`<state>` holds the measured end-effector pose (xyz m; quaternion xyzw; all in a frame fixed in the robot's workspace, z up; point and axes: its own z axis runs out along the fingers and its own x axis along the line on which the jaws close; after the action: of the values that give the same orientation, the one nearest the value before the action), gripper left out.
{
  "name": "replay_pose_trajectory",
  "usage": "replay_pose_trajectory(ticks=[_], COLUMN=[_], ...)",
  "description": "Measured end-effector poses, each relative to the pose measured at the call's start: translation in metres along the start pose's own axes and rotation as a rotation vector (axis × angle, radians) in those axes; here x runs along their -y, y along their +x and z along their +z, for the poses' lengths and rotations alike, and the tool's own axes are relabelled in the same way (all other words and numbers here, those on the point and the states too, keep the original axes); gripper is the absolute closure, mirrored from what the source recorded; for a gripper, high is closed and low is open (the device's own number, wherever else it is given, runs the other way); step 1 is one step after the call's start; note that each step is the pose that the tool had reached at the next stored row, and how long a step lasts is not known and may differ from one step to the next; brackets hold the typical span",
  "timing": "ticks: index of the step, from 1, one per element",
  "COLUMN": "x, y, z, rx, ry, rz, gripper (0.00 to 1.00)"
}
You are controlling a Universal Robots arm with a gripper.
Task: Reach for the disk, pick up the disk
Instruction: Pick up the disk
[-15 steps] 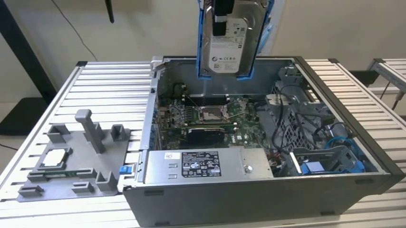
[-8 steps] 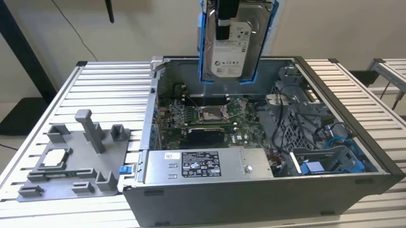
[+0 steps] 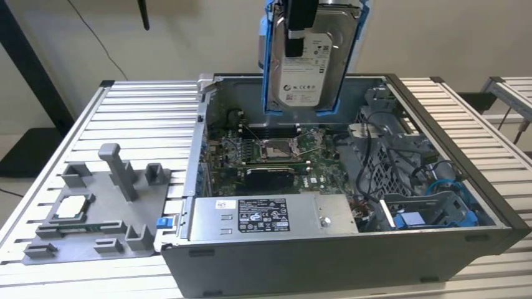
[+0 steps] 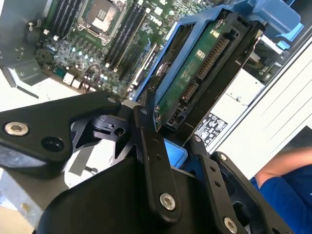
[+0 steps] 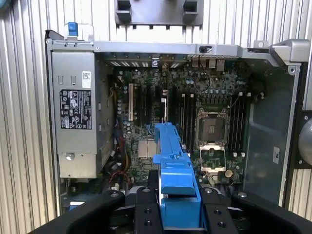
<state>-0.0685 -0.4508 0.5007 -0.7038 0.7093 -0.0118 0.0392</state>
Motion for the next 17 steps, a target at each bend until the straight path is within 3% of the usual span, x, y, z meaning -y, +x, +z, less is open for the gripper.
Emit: replay_pose_trajectory(ticks=[17], x=[0.0035], y=[0.0115], z=[0.0047], rx=[-0.0203], ry=[0.0001], rz=[-0.001], gripper=[1.00])
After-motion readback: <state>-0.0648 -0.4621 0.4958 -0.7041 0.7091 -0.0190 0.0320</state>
